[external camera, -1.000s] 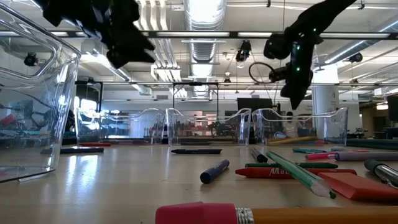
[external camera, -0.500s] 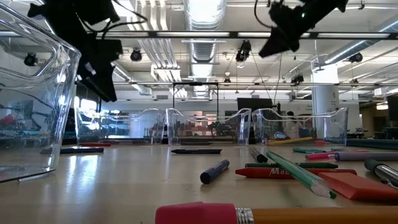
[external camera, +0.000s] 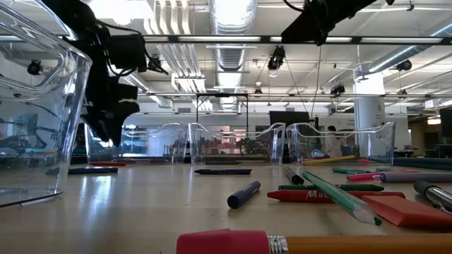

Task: Sort crayons/erasers/pens/pencils in bins
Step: Put the red crayon into the top middle transparent bin

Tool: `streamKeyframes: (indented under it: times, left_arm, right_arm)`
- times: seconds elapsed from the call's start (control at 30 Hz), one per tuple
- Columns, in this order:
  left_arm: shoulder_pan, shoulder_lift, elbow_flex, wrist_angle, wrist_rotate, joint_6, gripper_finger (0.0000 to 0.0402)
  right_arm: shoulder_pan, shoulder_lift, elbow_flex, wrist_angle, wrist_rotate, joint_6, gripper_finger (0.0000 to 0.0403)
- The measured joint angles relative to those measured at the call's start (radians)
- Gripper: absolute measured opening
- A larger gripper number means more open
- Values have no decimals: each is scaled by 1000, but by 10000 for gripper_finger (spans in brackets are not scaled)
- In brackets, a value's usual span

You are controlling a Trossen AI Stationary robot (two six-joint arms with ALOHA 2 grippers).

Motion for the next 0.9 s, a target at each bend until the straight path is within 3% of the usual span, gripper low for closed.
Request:
streamKeyframes:
  times: [0.2, 0.53, 0.9]
  left_arm:
    - [8, 73, -33, 80, -163, -29, 192]
    - [8, 60, -252, 512, -223, -118, 192]
    - [7, 66, -326, 636, -344, -183, 192]
  right_arm:
    - [32, 50, 0, 34, 1, -22, 116]
    - [50, 101, 0, 38, 2, -24, 116]
    - [57, 104, 0, 65, 1, -16, 116]
